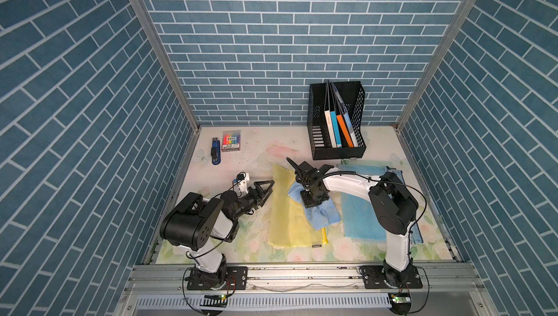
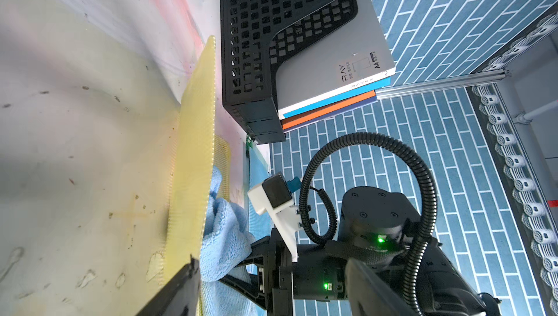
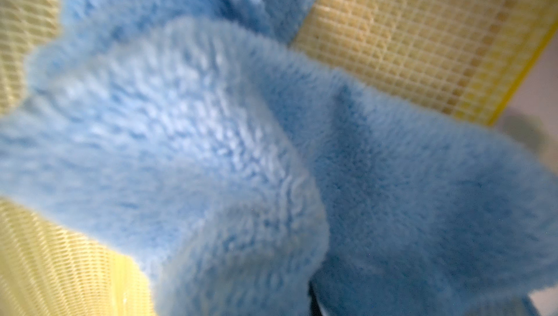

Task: Wipe the document bag
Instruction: Wipe the dirt from the document bag.

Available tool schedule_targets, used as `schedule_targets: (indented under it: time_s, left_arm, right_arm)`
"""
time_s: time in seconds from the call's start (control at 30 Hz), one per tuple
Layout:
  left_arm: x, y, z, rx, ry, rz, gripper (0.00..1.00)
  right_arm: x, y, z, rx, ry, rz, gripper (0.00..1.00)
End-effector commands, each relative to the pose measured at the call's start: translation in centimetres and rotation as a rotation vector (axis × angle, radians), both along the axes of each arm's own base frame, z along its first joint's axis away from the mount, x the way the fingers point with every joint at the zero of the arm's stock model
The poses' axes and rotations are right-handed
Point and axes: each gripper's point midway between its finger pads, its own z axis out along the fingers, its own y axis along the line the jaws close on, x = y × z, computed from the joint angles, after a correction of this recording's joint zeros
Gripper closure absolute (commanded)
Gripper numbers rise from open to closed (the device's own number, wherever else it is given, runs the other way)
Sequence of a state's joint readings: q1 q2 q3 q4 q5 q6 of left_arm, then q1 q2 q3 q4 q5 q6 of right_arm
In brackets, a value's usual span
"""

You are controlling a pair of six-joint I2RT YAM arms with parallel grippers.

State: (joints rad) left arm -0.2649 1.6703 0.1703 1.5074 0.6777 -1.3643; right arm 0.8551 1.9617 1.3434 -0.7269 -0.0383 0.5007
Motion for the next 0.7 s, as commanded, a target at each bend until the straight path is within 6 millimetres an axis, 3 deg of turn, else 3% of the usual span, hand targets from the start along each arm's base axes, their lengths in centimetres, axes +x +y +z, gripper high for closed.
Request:
schedule_targets:
  time_s: [0.0, 0.27, 0.5, 0.67]
  left_arm:
    - [0.1, -1.2, 0.0, 0.010, -0.014, -0.043, 0.19]
    - [-0.5, -1.0, -5.1, 0.263, 0.070, -0.081, 0.20]
    - [-1.2, 0.2, -5.8, 0.392, 0.062, -0.071, 0.20]
    - [-2.7, 1.6, -8.9, 0.497, 0.192, -0.064, 0.20]
  right_arm:
    - [-1.4, 0.1, -1.3, 0.004, 0.059, -0.010, 1.00]
    - [-1.7, 0.0, -1.0, 0.006, 0.058, -0.020, 1.00]
    - [-1.9, -0.3, -0.9, 0.002, 0.059, -0.023, 1.00]
    - [-2.3, -1.0, -1.1, -0.019, 0.060, -0.024, 1.00]
